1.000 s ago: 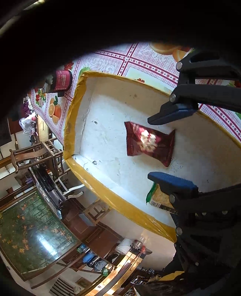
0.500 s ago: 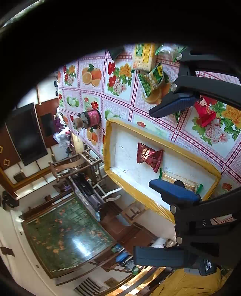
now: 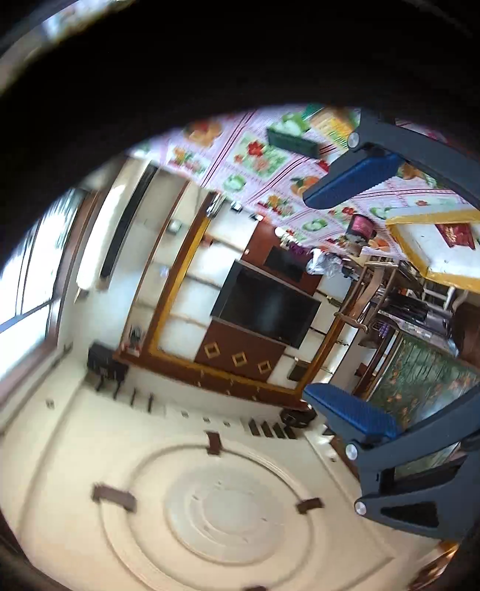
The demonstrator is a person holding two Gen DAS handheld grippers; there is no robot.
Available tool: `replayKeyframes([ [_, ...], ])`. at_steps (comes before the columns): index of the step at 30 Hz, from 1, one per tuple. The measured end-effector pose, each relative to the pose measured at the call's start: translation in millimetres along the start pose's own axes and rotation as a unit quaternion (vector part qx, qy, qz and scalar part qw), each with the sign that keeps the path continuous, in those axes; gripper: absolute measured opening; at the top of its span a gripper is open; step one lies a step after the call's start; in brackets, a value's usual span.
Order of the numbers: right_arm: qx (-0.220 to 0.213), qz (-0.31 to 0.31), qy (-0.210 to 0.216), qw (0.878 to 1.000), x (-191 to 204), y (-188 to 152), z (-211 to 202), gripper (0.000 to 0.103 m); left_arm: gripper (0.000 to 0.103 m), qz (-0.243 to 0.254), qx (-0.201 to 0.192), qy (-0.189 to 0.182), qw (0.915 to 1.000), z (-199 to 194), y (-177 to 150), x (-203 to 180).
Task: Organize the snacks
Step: 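Move both open tools back over the snacks on the tablecloth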
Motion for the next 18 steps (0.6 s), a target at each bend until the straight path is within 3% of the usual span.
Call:
replayKeyframes([
  [2, -0.003, -0.006, -0.04, 0.999, -3.7, 14.7, -5.9, 0.096, 0.061, 0.016, -0.011, 0.011, 0.9997, -7.1, 1.4, -5.7],
  [6, -0.015, -0.01, 0.001, 1.0, 3.2, 71.8, -55.1, 0.096, 0.063, 0.067, -0.055, 0.05, 0.995, -33.7, 24.5, 2.0],
  [9, 0.037, -0.108, 0.021, 0.993, 41.2, 125.5, -95.0, 0.097, 0.063, 0.117, -0.06, 0.075, 0.9885, -46.2, 44.6, 7.0],
  [11, 0.064, -0.228, 0.017, 0.972, 85.4, 150.5, -126.9, 0.097, 0.063, 0.144, -0.057, 0.079, 0.9848, -49.6, 54.9, 4.5],
  [14, 0.081, -0.41, -0.018, 0.908, 132.0, 163.1, -171.4, 0.099, 0.065, 0.165, -0.044, 0.072, 0.9827, -44.2, 57.6, -2.8],
  [16, 0.054, -0.486, -0.069, 0.87, 125.3, 160.4, -185.4, 0.1, 0.065, 0.161, -0.034, 0.06, 0.9845, -32.3, 50.7, -8.4],
  [17, 0.042, -0.5, -0.1, 0.859, 112.3, 156.5, -185.7, 0.1, 0.065, 0.157, -0.025, 0.056, 0.9857, -25.0, 44.6, -10.9],
  [18, 0.047, -0.495, -0.136, 0.857, 90.4, 150.6, -179.1, 0.1, 0.065, 0.153, -0.015, 0.055, 0.9866, -17.3, 37.6, -12.4],
])
Point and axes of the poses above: each gripper's, at about its wrist camera, not at the fingertips, and z roughly the way its jaws point, x to its left, y to its top, the point moved 5 cm from there along z, roughly the way its jaws point, and after that the axes turned 12 degrees about -y, right-handed, at the moved point
